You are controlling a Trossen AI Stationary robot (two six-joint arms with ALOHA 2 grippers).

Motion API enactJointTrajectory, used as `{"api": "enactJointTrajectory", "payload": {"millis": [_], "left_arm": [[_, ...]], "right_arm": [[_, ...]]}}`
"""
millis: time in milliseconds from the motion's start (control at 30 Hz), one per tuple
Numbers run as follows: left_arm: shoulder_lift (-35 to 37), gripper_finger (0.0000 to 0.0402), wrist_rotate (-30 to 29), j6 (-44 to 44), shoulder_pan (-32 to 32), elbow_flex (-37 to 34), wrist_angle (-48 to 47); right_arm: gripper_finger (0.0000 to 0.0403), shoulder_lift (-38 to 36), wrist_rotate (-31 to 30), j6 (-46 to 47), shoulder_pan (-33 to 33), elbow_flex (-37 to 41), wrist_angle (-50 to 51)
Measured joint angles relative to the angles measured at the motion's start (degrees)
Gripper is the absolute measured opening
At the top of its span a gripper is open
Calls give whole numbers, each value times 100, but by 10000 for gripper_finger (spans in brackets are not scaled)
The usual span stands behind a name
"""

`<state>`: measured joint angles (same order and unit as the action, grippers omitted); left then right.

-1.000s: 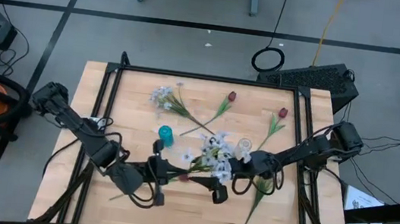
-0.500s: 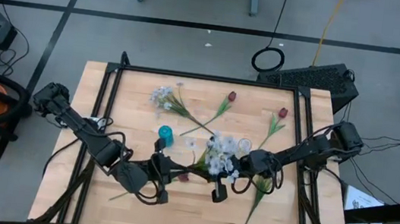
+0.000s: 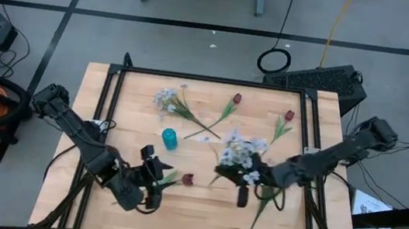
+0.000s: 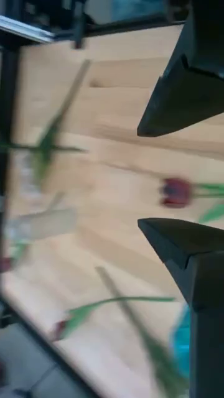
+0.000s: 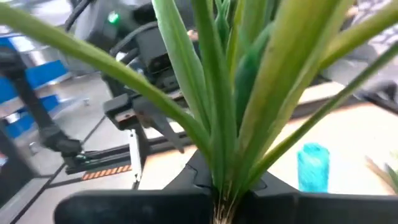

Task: Sort flowers into vase by color
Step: Move the left white daisies to the bottom right of the table

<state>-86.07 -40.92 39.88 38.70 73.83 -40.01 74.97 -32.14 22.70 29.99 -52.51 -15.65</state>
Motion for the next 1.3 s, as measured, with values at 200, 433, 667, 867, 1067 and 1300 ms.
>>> {"api": "enactJointTrajectory", "payload": {"millis": [200,433,667,867,1067,1300], "left_arm": [[-9,235,781,1627,386,-353,-820],[-143,235,1155,3053,793,-1249,-1015],[-454,235,1433,3475,982,-1969,-372],[-737,235,1433,3470,1011,-2086,131],[-952,235,1440,3477,1010,-2084,223],[-987,235,1523,3484,1021,-2084,201]], "right_arm": [[1,-253,-850,1696,799,0,1168],[1,-194,-1144,4049,1672,0,2297],[0,-196,-1135,6486,2378,0,3677],[0,-11,-1115,8192,2927,-2,4591],[0,258,-432,9902,3358,-2,6147],[1,564,202,10297,3219,-2,7136]]}}
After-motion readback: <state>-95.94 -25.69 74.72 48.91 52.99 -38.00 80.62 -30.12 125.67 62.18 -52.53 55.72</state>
